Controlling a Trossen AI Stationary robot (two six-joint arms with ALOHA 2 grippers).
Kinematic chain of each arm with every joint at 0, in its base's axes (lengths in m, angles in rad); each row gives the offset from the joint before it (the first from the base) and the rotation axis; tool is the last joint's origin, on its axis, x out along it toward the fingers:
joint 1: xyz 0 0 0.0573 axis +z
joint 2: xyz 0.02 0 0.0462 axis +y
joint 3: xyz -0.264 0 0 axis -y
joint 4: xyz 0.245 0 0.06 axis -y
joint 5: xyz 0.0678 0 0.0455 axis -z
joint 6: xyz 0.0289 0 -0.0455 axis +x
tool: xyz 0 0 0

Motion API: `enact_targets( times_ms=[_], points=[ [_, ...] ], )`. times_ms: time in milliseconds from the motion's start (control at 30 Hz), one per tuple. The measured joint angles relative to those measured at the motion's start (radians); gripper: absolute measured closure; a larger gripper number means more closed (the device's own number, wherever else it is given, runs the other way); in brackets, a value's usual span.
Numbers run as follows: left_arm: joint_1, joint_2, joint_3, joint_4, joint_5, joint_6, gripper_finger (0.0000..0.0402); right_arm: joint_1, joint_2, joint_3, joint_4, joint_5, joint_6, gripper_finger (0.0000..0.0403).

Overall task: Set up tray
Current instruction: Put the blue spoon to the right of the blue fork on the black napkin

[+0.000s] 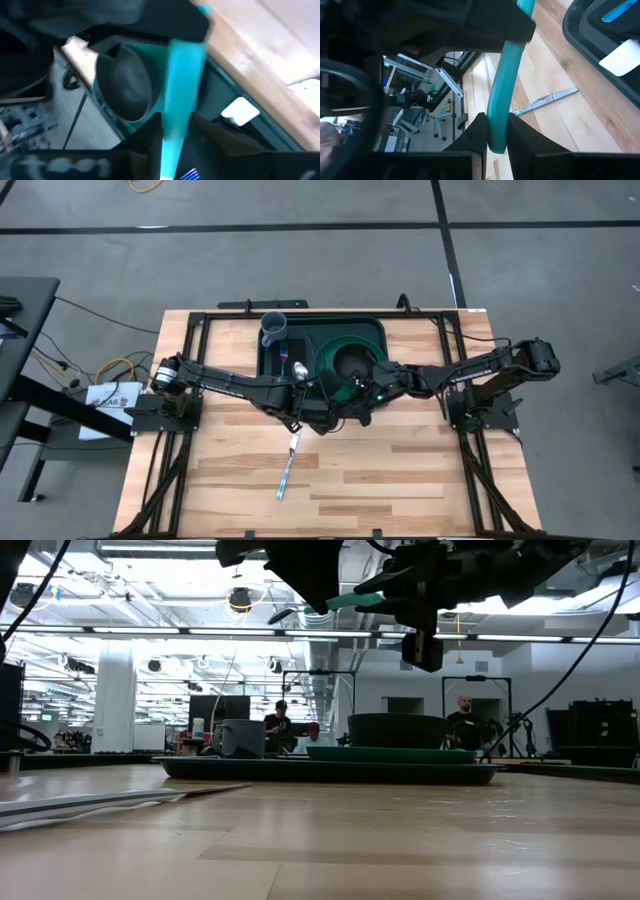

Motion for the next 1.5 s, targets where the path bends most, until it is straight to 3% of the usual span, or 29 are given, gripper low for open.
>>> enact_targets(
  times_ms=[133, 267, 467, 967, 1133, 1500],
  points=[
    [0.001, 0.0, 0.0, 0.003, -0.028, -0.047, 0.0258, 0.0, 0.0, 0.0, -0.002, 0.001, -0.001, 0.0366],
    [0.001, 0.0, 0.0, 0.001, -0.055, -0.091, 0.0226, 0.001, 0.0, 0.0, -0.006, -0.002, 0.0, 0.0366],
    [0.002, -0.006, 0.0, -0.025, -0.134, -0.204, 0.0219, -0.015, 0.0, 0.0, -0.005, 0.014, 0.016, 0.0366],
    [0.094, -0.086, 0.002, -0.302, -0.123, -0.815, 0.0219, -0.113, -0.025, -0.001, 0.004, 0.052, 0.097, 0.0366],
    [0.119, -0.184, -0.026, -0.3, -0.121, -0.942, 0.0219, -0.111, -0.025, -0.001, 0.017, 0.129, 0.13, 0.0366],
    [0.137, -0.563, -0.357, -0.098, -0.087, -1.095, 0.0219, -0.093, -0.005, 0.039, 0.024, 0.309, 0.165, 0.0366]
  ],
)
